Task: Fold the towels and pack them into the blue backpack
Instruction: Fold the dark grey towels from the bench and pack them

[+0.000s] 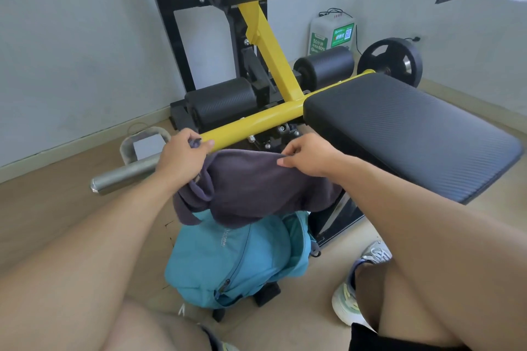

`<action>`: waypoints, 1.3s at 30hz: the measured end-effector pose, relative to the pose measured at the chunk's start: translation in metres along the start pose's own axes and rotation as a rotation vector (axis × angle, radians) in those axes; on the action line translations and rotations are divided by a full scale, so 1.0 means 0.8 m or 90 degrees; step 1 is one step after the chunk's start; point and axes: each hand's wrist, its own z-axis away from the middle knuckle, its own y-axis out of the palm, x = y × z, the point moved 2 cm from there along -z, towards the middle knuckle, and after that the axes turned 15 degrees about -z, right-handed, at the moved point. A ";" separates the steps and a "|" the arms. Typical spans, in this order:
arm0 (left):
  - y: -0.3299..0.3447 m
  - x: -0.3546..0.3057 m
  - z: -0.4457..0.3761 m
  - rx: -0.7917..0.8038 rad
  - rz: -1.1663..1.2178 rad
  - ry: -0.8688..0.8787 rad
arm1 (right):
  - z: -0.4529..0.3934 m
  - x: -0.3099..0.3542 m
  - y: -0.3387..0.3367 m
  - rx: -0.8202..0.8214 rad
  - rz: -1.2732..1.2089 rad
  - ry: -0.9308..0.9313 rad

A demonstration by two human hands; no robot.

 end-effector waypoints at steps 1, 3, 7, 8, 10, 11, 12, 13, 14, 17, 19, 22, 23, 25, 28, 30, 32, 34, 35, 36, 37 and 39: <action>-0.002 -0.005 0.003 0.013 0.024 0.021 | 0.002 0.004 0.000 -0.007 -0.014 -0.026; -0.005 -0.026 0.015 0.066 0.054 0.095 | 0.005 0.018 0.002 -0.008 -0.029 -0.093; -0.009 -0.073 0.041 0.190 0.008 0.238 | 0.014 0.042 0.014 0.003 0.006 -0.202; -0.010 -0.079 0.044 0.198 -0.001 0.257 | 0.015 0.044 0.016 -0.006 0.010 -0.216; -0.010 -0.083 0.042 0.193 -0.011 0.275 | 0.015 0.045 0.015 -0.023 0.007 -0.224; -0.010 -0.083 0.041 0.183 -0.016 0.277 | 0.015 0.044 0.013 -0.022 0.004 -0.215; -0.008 -0.082 0.039 0.164 -0.022 0.276 | 0.014 0.040 0.012 -0.015 0.010 -0.201; -0.007 -0.079 0.035 0.133 -0.027 0.269 | 0.013 0.036 0.010 -0.005 0.026 -0.182; -0.006 -0.076 0.031 0.093 -0.023 0.251 | 0.010 0.030 0.008 0.004 0.041 -0.157; -0.007 -0.054 0.012 -0.003 0.007 0.135 | 0.005 0.009 -0.004 0.001 0.052 -0.075; -0.006 -0.039 0.005 -0.005 0.005 0.071 | 0.005 0.000 -0.014 -0.021 0.031 -0.044; 0.001 -0.030 0.007 0.028 -0.003 0.060 | 0.008 0.000 -0.020 -0.050 -0.079 -0.045; 0.002 -0.031 0.008 0.026 0.012 0.058 | 0.010 0.004 -0.020 -0.055 -0.121 -0.044; -0.001 -0.040 0.008 0.004 0.065 0.028 | 0.012 0.012 -0.017 -0.049 -0.203 -0.031; -0.004 -0.056 0.010 0.018 0.141 -0.042 | 0.017 0.023 -0.008 -0.020 -0.335 0.002; 0.001 -0.064 0.013 0.049 0.179 -0.066 | 0.024 0.030 -0.002 -0.024 -0.376 0.004; 0.004 -0.074 0.020 0.057 0.225 -0.081 | 0.034 0.039 0.005 -0.019 -0.380 -0.025; 0.007 -0.081 0.025 0.059 0.270 -0.096 | 0.041 0.046 0.011 0.004 -0.375 -0.061; 0.008 -0.084 0.028 0.064 0.289 -0.101 | 0.044 0.049 0.014 0.018 -0.365 -0.072; 0.009 -0.087 0.031 0.078 0.316 -0.106 | 0.046 0.051 0.017 0.033 -0.352 -0.080; 0.010 -0.089 0.033 0.097 0.345 -0.110 | 0.049 0.053 0.019 0.049 -0.341 -0.085; 0.012 -0.092 0.037 0.139 0.383 -0.111 | 0.052 0.054 0.023 0.078 -0.329 -0.102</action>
